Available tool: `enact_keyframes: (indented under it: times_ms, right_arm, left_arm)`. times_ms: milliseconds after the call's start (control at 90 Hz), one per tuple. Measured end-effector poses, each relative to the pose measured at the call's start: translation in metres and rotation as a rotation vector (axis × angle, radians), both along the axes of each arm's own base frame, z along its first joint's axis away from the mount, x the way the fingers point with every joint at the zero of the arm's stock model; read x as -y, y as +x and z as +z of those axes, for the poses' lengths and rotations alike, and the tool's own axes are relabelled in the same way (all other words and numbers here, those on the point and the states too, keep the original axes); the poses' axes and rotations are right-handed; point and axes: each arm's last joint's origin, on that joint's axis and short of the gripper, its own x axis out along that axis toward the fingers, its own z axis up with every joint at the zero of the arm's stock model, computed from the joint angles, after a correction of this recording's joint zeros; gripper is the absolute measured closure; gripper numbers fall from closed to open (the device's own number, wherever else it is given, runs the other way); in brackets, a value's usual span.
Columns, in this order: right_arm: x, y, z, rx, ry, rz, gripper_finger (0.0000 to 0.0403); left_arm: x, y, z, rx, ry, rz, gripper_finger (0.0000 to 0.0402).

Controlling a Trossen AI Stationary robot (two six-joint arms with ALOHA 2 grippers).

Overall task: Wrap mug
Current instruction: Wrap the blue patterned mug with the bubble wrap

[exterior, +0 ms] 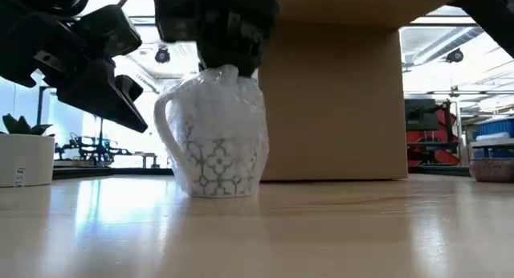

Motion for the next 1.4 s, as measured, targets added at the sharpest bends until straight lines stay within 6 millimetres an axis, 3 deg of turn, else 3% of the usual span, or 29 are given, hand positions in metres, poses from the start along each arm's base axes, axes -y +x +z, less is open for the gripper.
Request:
enact_keyframes:
  times_ms: [133, 444, 633, 844, 1033, 1400]
  right_arm:
    - [0.002, 0.001, -0.003, -0.001, -0.002, 0.003, 0.0403]
    - [0.004, 0.003, 0.041, 0.075, -0.006, -0.007, 0.0403]
    - [0.006, -0.007, 0.071, 0.098, 0.002, -0.009, 0.0403]
    - [-0.003, -0.013, 0.084, 0.104, 0.052, 0.037, 0.0403]
    - [-0.017, -0.013, 0.076, 0.088, 0.078, 0.082, 0.0403]
    - [0.005, 0.0, 0.045, 0.054, -0.007, 0.022, 0.0403]
  left_arm:
    - [0.0, 0.0, 0.0, 0.0, 0.005, -0.004, 0.0381]
    - [0.0, 0.0, 0.0, 0.004, 0.003, -0.004, 0.0381]
    - [0.0, 0.0, 0.0, 0.004, -0.001, -0.002, 0.0381]
    - [0.0, 0.0, 0.001, 0.009, -0.004, -0.001, 0.0381]
    - [0.0, 0.001, 0.001, 0.011, -0.002, -0.003, 0.0381]
    - [0.0, 0.001, 0.001, 0.015, -0.004, -0.003, 0.0381]
